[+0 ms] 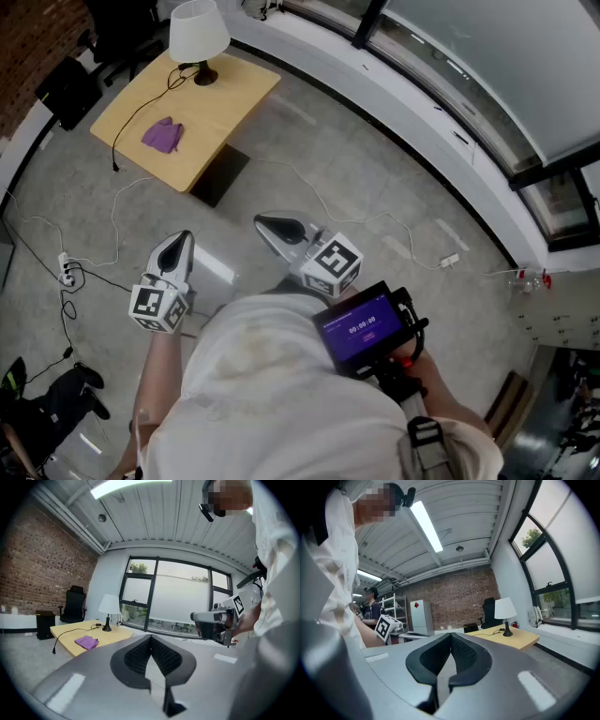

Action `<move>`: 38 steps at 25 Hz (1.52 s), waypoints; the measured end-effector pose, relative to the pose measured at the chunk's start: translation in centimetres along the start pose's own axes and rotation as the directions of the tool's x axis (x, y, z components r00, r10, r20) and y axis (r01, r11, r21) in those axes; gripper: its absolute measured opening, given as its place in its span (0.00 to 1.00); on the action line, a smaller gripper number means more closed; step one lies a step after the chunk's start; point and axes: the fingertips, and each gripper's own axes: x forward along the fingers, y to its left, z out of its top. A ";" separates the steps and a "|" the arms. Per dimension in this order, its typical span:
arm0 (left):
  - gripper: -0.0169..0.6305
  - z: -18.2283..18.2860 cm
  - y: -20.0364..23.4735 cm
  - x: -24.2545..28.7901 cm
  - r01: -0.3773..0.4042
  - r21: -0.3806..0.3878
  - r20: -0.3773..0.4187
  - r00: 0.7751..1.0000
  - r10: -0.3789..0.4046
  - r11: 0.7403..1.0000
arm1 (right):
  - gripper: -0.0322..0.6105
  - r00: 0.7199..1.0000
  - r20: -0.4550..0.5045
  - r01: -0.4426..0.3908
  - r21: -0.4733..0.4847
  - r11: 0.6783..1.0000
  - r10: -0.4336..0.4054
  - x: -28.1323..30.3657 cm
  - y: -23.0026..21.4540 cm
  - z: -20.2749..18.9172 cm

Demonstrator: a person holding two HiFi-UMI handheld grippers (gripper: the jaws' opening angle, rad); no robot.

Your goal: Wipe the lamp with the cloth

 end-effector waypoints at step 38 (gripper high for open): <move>0.03 -1.9 1.3 0.3 -0.078 0.009 -0.075 0.994 0.078 0.997 | 0.07 0.997 -0.018 -0.071 0.070 0.995 0.073 2.5 -2.3 -1.5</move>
